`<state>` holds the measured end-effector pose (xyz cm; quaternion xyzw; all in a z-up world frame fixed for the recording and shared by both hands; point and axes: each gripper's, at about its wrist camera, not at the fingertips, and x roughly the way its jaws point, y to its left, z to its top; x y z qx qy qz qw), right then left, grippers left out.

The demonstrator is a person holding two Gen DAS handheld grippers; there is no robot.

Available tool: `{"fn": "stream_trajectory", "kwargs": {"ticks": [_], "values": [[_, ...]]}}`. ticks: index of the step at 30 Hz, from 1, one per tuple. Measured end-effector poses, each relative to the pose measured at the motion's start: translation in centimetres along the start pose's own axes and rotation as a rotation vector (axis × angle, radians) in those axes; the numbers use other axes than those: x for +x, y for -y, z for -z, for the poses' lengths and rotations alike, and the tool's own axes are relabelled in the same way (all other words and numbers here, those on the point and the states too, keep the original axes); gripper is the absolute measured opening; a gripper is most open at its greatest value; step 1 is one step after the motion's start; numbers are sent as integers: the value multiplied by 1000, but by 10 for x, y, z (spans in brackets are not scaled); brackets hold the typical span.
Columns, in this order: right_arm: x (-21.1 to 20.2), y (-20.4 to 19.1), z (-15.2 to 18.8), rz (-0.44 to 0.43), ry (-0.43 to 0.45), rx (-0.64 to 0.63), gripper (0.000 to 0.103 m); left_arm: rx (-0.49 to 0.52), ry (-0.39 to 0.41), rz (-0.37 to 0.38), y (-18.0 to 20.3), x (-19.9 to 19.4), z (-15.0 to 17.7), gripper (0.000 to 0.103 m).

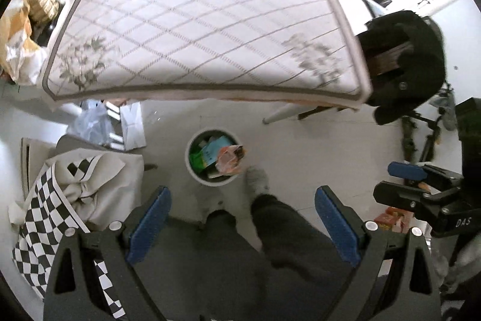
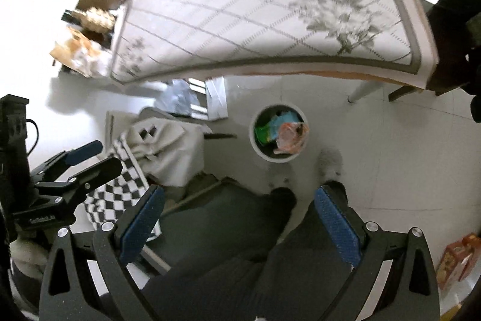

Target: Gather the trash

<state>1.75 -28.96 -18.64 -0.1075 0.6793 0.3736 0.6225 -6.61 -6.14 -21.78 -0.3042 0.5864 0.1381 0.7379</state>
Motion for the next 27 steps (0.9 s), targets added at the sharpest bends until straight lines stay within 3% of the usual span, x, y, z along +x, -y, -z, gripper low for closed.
{"fn": "stream_trajectory", "kwargs": {"ticks": [10, 25, 27], "values": [[-59, -22, 28, -59, 48, 18, 101, -23, 36, 123, 12, -60, 15, 98], [-80, -22, 42, -79, 53, 5, 103, -2, 77, 134, 28, -85, 26, 98], [-81, -21, 42, -81, 51, 4, 103, -3, 79, 135, 28, -84, 26, 103]]}}
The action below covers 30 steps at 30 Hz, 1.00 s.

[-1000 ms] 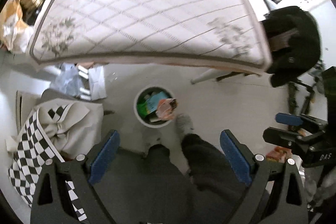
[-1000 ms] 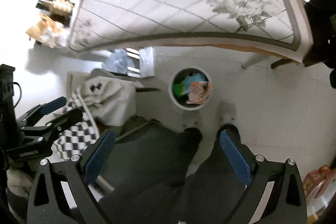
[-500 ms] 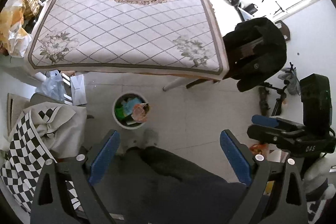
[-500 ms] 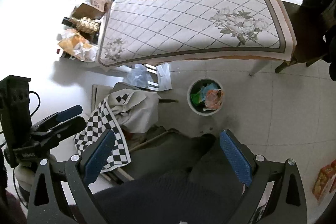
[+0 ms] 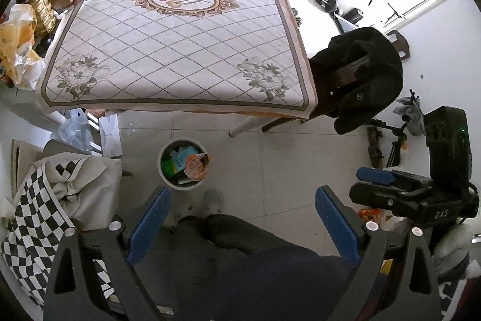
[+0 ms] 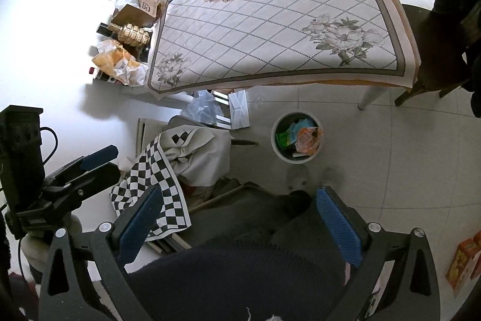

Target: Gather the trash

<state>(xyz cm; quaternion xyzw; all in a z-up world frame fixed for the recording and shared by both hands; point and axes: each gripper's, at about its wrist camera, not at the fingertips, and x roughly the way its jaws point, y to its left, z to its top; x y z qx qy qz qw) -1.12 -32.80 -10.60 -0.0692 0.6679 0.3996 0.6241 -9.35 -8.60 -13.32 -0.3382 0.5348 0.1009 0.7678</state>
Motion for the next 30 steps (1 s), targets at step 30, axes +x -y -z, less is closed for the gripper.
{"fn": "stream_trajectory", "kwargs": {"ticks": [30], "values": [[6, -4, -3, 10, -17, 31, 103, 3, -42, 37, 2, 14, -2, 103]]}}
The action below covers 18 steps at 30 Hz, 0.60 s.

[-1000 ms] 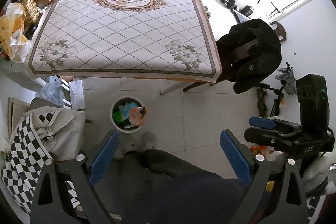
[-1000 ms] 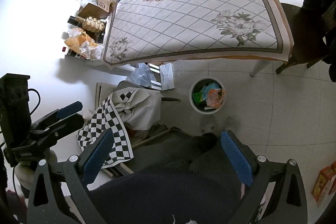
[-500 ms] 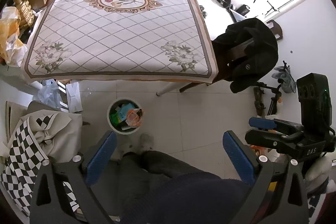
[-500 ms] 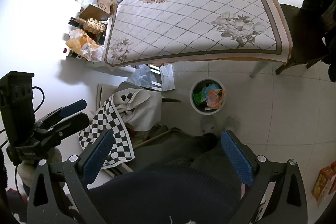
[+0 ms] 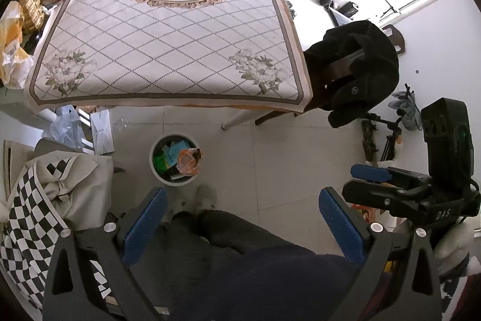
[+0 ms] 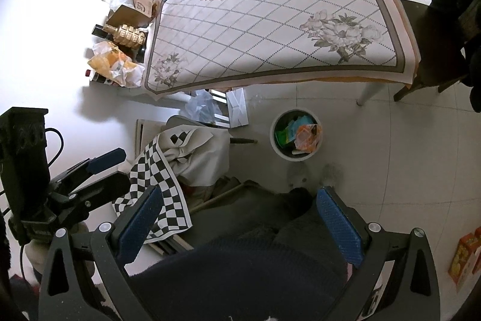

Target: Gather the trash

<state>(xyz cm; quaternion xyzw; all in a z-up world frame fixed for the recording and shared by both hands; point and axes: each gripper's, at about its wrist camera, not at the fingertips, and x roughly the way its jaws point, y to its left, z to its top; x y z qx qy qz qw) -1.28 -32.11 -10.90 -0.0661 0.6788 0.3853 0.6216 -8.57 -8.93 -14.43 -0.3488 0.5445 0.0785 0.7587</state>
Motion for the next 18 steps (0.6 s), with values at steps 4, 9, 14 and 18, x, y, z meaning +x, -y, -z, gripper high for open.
{"fn": "stream_trajectory", "kwargs": {"ticks": [4, 9, 14, 18], "values": [[6, 0, 0, 3, -12, 4, 103, -14, -2, 0, -3, 2, 1, 103], [9, 0, -1, 8, -16, 12, 103, -31, 0, 1, -7, 3, 1, 103], [11, 0, -2, 11, -21, 8, 103, -41, 2, 4, -10, 2, 2, 103], [12, -1, -1, 9, -19, 12, 103, -50, 5, 5, -13, 2, 2, 103]]}}
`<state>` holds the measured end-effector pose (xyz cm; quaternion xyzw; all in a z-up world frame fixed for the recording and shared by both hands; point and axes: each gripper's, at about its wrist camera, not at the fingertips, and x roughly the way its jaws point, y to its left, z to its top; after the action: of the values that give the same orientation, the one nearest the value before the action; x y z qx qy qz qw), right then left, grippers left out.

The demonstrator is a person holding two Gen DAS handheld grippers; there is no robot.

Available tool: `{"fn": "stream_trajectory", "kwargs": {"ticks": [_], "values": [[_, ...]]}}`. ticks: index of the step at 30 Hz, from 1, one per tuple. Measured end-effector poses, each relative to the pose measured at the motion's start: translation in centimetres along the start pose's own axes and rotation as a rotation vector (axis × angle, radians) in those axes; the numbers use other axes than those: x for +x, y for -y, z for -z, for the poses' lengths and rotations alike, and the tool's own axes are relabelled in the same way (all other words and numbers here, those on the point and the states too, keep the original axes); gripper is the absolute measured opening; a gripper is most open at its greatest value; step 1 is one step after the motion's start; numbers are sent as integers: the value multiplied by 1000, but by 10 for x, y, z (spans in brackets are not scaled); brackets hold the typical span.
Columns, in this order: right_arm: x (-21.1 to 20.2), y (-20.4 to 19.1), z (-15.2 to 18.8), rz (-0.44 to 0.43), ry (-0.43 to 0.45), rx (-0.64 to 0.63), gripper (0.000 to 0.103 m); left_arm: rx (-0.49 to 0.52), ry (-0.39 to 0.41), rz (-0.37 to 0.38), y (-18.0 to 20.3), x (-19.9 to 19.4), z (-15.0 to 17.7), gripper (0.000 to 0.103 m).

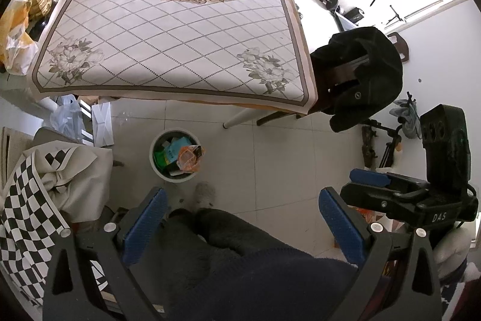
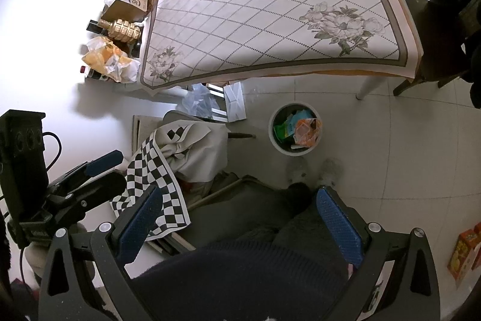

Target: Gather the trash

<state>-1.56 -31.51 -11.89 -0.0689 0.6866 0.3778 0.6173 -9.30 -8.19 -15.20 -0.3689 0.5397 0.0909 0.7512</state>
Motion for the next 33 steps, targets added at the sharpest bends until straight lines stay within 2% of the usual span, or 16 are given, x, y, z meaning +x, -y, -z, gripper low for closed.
{"fn": "stream_trajectory", "kwargs": {"ticks": [33], "values": [[1, 1, -1, 1, -5, -1, 103, -14, -2, 2, -4, 2, 2, 103]]}}
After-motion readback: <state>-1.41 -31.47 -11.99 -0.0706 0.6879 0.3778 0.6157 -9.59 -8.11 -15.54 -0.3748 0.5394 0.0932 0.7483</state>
